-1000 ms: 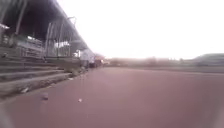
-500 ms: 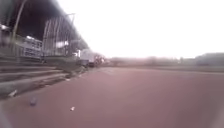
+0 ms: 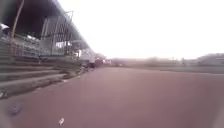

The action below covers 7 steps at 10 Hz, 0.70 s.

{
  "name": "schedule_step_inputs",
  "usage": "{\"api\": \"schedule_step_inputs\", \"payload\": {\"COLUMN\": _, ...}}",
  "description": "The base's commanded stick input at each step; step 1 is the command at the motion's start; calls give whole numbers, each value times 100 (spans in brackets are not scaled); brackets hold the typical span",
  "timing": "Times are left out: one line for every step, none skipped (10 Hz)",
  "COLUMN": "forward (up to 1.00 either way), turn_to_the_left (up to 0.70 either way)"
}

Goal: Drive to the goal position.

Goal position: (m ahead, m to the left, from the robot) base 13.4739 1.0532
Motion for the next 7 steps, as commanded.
{"api": "schedule_step_inputs", "payload": {"forward": 70, "turn_to_the_left": 0}}
{"api": "schedule_step_inputs", "payload": {"forward": 70, "turn_to_the_left": 0}}
{"api": "schedule_step_inputs", "payload": {"forward": 70, "turn_to_the_left": 0}}
{"api": "schedule_step_inputs", "payload": {"forward": 70, "turn_to_the_left": 0}}
{"api": "schedule_step_inputs", "payload": {"forward": 70, "turn_to_the_left": 0}}
{"api": "schedule_step_inputs", "payload": {"forward": 70, "turn_to_the_left": 0}}
{"api": "schedule_step_inputs", "payload": {"forward": 70, "turn_to_the_left": 0}}
